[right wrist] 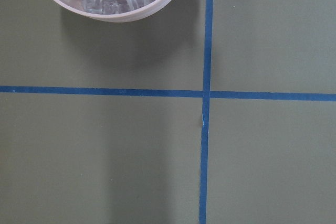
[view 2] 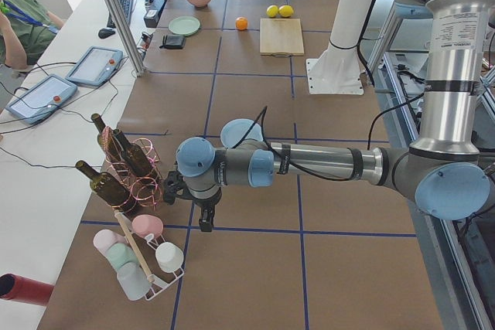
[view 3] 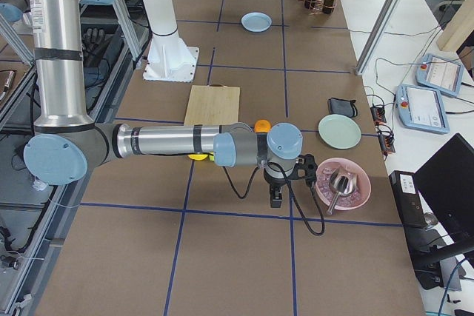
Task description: Pick orange to plate
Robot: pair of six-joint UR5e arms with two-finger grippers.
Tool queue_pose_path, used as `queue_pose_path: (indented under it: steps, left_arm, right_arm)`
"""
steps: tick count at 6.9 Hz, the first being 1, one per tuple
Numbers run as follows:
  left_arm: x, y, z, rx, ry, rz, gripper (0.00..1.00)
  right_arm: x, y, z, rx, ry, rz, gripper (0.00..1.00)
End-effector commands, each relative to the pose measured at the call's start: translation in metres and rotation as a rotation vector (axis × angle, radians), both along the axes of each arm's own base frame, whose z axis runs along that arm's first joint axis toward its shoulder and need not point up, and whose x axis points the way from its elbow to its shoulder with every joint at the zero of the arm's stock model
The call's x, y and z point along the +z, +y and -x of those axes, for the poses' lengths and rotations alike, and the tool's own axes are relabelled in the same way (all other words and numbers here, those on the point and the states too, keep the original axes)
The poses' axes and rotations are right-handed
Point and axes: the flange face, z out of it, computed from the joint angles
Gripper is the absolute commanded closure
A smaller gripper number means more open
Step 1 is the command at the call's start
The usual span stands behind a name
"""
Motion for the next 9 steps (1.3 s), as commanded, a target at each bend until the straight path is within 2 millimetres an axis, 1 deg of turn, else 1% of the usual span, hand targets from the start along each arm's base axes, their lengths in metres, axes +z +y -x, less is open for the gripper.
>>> queue_pose_path:
  steps: [1, 2, 3, 4, 5, 6, 7, 8, 9]
  left_arm:
    - [-0.005, -0.002, 0.000, 0.004, -0.001, -0.014, 0.00]
    - [-0.007, -0.003, 0.000, 0.004, -0.001, -0.021, 0.00]
    - [-0.026, -0.015, 0.000, 0.004, 0.010, -0.058, 0.00]
    - [-0.035, -0.028, -0.001, 0.009, 0.002, -0.122, 0.00]
    - [-0.064, -0.045, -0.005, 0.014, -0.002, -0.234, 0.00]
    - [-0.061, -0.042, -0.005, 0.009, 0.000, -0.237, 0.00]
    - [-0.065, -0.045, -0.006, 0.009, 0.005, -0.242, 0.00]
    - [-0.060, -0.047, -0.007, 0.003, 0.010, -0.226, 0.00]
    - [-0.073, -0.048, -0.012, -0.032, 0.042, -0.204, 0.00]
  right_arm:
    - [-0.002, -0.003, 0.001, 0.001, 0.001, -0.001, 0.00]
    - [-0.001, -0.004, 0.001, 0.001, 0.001, 0.000, 0.00]
    - [-0.009, -0.005, 0.001, -0.001, -0.001, -0.019, 0.00]
    - [-0.017, -0.005, 0.001, -0.002, 0.000, -0.037, 0.00]
    - [-0.024, -0.011, 0.001, 0.000, 0.001, -0.049, 0.00]
    - [-0.052, -0.039, 0.001, -0.002, 0.016, -0.101, 0.00]
    - [-0.063, -0.050, 0.001, 0.001, 0.023, -0.124, 0.00]
    - [-0.059, -0.051, 0.003, -0.001, 0.012, -0.112, 0.00]
    - [-0.066, -0.055, 0.008, -0.008, 0.011, -0.125, 0.00]
